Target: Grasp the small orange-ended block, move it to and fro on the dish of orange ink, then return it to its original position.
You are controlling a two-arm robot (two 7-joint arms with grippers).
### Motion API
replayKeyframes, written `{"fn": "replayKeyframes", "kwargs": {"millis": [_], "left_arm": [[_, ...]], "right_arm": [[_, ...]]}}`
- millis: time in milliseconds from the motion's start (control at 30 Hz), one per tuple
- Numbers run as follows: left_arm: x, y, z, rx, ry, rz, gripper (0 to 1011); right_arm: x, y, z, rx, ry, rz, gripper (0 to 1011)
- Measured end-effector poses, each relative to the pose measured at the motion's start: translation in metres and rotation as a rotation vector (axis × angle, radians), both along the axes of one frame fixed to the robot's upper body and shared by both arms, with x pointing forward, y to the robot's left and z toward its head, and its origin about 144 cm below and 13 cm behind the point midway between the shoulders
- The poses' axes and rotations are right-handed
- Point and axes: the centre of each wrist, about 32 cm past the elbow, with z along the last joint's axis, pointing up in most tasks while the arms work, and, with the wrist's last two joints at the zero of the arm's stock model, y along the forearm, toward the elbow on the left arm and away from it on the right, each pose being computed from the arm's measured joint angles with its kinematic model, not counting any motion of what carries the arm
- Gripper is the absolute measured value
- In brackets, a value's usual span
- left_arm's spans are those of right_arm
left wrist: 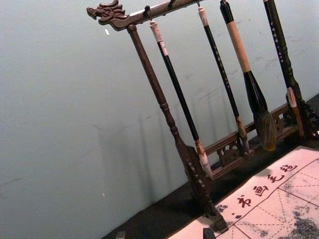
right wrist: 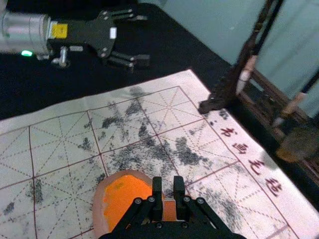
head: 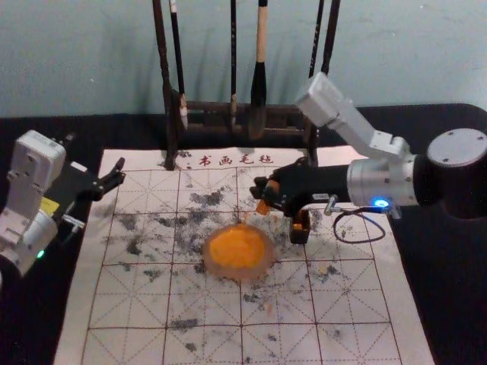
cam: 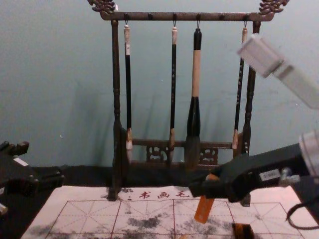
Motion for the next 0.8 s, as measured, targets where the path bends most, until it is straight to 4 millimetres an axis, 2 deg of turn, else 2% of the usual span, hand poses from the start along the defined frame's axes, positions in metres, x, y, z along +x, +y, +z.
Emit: {"fn": "replayKeyframes", "kwargs": {"millis": [200,533,800], "left_arm": [[0.000,0.000,0.000,0.000,0.000,0.000,1001],[0.000,0.000,0.000,0.000,0.000,0.000,1001],[0.000,0.000,0.000,0.000,0.000,0.000,1001]], "right_arm": [[-0.014,-0.009,0.008,0.024,0.019,-0.072,118],[-0.038,-0.023,0.011,0.025,0.048,-0.157,118],[-0.045,-0.031,0.007,0.012,0.066,-0.218,118]]}}
